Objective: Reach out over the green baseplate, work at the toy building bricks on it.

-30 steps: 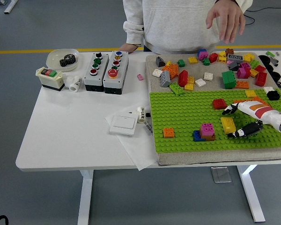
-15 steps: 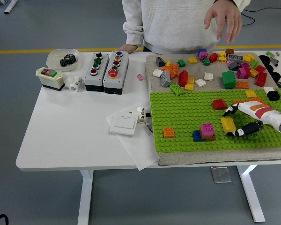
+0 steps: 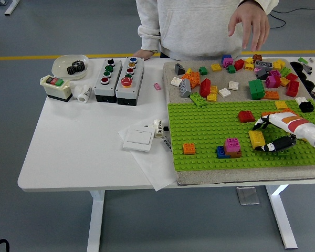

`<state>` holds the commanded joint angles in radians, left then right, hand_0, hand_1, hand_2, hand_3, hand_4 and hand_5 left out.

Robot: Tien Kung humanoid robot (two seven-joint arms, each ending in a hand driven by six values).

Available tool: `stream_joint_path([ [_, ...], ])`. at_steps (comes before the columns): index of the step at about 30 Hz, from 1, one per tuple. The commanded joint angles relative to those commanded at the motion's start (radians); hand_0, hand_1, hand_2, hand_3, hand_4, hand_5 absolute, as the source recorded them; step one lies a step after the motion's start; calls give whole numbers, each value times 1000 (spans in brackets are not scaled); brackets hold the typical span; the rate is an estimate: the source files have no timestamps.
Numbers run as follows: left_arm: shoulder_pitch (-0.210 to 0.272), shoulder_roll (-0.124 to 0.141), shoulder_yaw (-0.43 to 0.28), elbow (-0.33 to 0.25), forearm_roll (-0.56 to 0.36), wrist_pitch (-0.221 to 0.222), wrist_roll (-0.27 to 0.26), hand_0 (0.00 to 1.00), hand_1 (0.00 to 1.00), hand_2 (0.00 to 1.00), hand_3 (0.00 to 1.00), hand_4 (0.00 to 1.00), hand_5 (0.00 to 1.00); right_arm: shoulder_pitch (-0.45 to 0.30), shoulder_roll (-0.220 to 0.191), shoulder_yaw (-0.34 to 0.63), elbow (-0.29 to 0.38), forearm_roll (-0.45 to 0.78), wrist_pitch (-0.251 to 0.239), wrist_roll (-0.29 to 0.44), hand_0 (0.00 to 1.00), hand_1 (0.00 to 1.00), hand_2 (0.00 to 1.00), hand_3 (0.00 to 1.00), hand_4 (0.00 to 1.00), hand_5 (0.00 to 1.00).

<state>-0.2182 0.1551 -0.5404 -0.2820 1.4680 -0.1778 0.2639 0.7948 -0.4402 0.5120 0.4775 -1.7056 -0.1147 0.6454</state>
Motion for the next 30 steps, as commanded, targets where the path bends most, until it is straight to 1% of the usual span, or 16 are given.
stream_joint_path([
  [16,2,0,-3,1,3,0,1,722,719,704,598,661,606,-7,-11,17,27,-11,1,0,687,614,639,564,862,422],
  [17,2,0,-3,1,3,1,1,722,718,706,598,660,605,-9,-13,17,31,-12,1,0,687,614,634,561,846,413],
  [23,5,-1,-4,1,4,1,1,722,719,706,598,659,604,-15,-20,16,43,-21,4,0,687,614,638,558,838,405],
  [28,8,-2,-3,1,4,1,0,722,719,706,598,659,604,-18,-19,16,47,-27,6,0,687,614,638,558,838,405],
  [30,10,-2,-3,1,3,1,-1,722,725,706,598,659,605,-19,-19,16,47,-32,5,0,695,617,648,575,846,394],
])
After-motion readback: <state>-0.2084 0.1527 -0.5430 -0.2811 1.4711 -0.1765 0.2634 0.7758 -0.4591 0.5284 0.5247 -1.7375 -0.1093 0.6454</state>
